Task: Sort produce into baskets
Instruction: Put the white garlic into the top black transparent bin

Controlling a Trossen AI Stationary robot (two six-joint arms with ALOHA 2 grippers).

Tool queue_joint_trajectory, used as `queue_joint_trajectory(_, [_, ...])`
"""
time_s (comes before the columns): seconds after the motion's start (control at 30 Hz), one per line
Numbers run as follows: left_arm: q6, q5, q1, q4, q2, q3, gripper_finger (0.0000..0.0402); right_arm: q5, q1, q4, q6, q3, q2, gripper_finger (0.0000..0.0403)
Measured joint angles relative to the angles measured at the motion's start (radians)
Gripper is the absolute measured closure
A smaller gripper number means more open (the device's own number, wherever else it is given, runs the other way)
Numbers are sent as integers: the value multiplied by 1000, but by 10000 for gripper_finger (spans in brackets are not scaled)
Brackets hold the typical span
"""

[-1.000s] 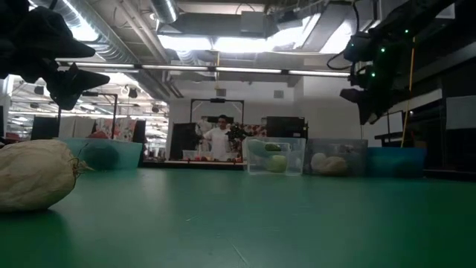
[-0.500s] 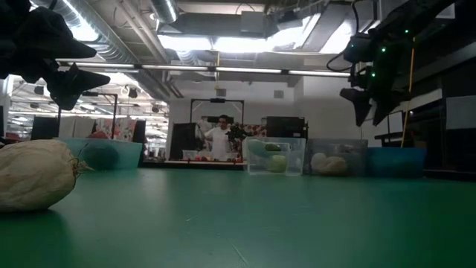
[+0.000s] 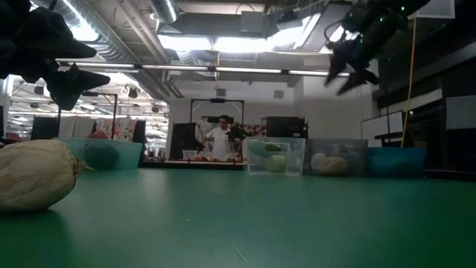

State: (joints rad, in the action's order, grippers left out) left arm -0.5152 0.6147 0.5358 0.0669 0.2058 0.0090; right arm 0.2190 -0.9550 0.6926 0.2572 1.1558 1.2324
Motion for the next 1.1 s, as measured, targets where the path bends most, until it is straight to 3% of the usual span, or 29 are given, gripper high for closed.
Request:
queue_joint_trajectory(0.17, [1,0,0,0,0,0,161,373,43,-115,53,23,0,154])
queue_joint_trajectory(0.3, [1,0,0,0,0,0,161,430,169,-194,53,23,0,155])
queue_joint_trajectory(0.57, [0,0,0,0,0,0,161,314,502,-390,49,22,0,155])
queue_joint_trajectory(0.73, [-1,0,0,0,0,0,161,84,731,-485,15,22,16,155])
queue_joint_trajectory(0.87, [-6,0,0,0,0,0,161,-34,892,-566,-36,22,73,155])
queue_joint_trajectory(1.1, [-9,0,0,0,0,0,161,-97,1094,-824,-103,22,249,155])
